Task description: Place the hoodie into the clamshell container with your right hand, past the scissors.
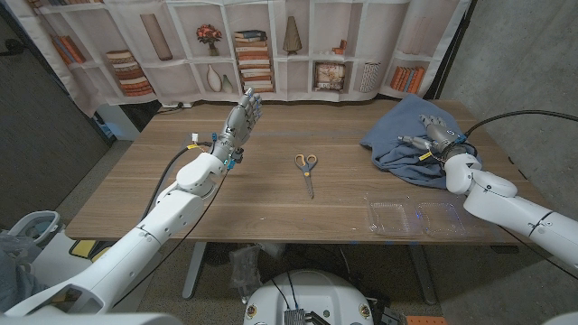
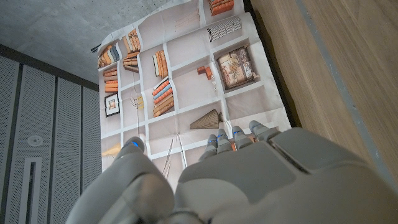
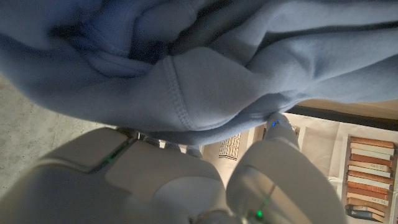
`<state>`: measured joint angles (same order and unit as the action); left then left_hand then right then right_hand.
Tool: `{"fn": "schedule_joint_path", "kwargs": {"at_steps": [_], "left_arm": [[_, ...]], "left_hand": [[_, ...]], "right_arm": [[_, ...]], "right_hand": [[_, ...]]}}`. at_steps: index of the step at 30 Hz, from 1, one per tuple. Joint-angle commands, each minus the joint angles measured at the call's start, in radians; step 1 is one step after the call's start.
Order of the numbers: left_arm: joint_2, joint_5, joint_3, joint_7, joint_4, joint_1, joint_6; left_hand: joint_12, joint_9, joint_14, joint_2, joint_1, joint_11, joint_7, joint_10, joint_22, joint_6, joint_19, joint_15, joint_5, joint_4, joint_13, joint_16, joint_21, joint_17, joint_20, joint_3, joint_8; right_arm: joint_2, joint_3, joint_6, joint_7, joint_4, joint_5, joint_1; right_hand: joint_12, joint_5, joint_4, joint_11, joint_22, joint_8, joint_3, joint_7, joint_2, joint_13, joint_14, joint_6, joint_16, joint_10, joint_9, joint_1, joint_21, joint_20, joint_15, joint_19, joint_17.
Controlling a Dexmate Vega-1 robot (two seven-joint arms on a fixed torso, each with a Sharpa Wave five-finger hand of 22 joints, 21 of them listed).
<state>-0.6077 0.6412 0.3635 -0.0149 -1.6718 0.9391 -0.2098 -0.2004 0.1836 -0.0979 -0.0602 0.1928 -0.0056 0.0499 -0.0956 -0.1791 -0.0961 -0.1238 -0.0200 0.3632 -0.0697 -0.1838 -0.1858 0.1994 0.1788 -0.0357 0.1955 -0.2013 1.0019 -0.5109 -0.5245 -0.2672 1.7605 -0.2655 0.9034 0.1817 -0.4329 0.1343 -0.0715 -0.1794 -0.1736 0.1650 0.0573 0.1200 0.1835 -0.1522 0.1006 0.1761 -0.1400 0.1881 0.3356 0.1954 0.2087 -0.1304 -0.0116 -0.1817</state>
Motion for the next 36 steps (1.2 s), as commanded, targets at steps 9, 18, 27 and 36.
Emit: {"fn": "schedule_joint_path", "kwargs": {"at_steps": [9, 18, 27, 36], "left_arm": [[-0.006, 0.008, -0.006, 0.005, 0.008, 0.011, 0.005], [-0.004, 0.008, -0.002, 0.013, 0.015, 0.003, 0.005], [-0.003, 0.007, 0.003, 0.012, 0.016, 0.000, 0.012], [-0.004, 0.003, 0.007, 0.006, 0.010, 0.000, 0.021]], "left_hand": [[0.002, 0.002, -0.010, 0.003, 0.014, -0.001, 0.002, -0.010, -0.002, -0.010, -0.009, -0.005, 0.008, 0.000, -0.003, 0.001, -0.002, 0.004, -0.014, -0.003, 0.007], [0.002, 0.002, -0.012, 0.004, 0.014, 0.000, 0.003, -0.011, -0.002, -0.011, -0.012, -0.006, 0.008, 0.000, -0.003, 0.001, -0.003, 0.004, -0.008, -0.005, 0.007], [0.002, 0.002, -0.013, 0.004, 0.015, -0.001, 0.003, -0.011, -0.002, -0.009, -0.014, -0.007, 0.008, 0.000, -0.003, 0.001, -0.003, 0.004, -0.006, -0.007, 0.006], [0.001, 0.002, -0.014, 0.005, 0.016, 0.001, 0.002, -0.010, -0.002, -0.009, -0.015, -0.007, 0.008, 0.000, -0.003, 0.001, -0.003, 0.004, -0.004, -0.009, 0.006]], "right_arm": [[-0.004, -0.074, -0.069, 0.088, -0.018, -0.042, -0.062], [-0.017, -0.090, -0.084, 0.095, -0.029, -0.050, -0.076], [-0.031, -0.108, -0.089, 0.107, -0.058, -0.048, -0.090], [-0.036, -0.124, -0.103, 0.119, -0.077, -0.049, -0.102]], "right_hand": [[0.006, -0.025, 0.017, -0.008, -0.001, -0.005, 0.008, -0.003, -0.005, 0.006, -0.012, 0.049, 0.008, -0.042, 0.003, 0.055, 0.010, 0.003, -0.004, -0.032, 0.000], [0.007, -0.031, 0.019, -0.010, -0.002, -0.007, 0.010, -0.007, -0.006, 0.006, -0.014, 0.058, 0.008, -0.051, 0.003, 0.069, 0.012, 0.003, -0.007, -0.041, 0.000], [0.012, -0.037, 0.021, -0.011, -0.002, -0.013, 0.012, -0.007, -0.008, 0.007, -0.003, 0.056, 0.013, -0.049, 0.003, 0.083, 0.015, 0.003, -0.007, -0.053, 0.000], [0.022, -0.049, 0.021, -0.011, -0.005, -0.027, 0.014, -0.003, -0.013, 0.007, 0.040, 0.030, 0.025, -0.037, 0.004, 0.113, 0.032, 0.000, 0.003, -0.111, 0.000]]}}
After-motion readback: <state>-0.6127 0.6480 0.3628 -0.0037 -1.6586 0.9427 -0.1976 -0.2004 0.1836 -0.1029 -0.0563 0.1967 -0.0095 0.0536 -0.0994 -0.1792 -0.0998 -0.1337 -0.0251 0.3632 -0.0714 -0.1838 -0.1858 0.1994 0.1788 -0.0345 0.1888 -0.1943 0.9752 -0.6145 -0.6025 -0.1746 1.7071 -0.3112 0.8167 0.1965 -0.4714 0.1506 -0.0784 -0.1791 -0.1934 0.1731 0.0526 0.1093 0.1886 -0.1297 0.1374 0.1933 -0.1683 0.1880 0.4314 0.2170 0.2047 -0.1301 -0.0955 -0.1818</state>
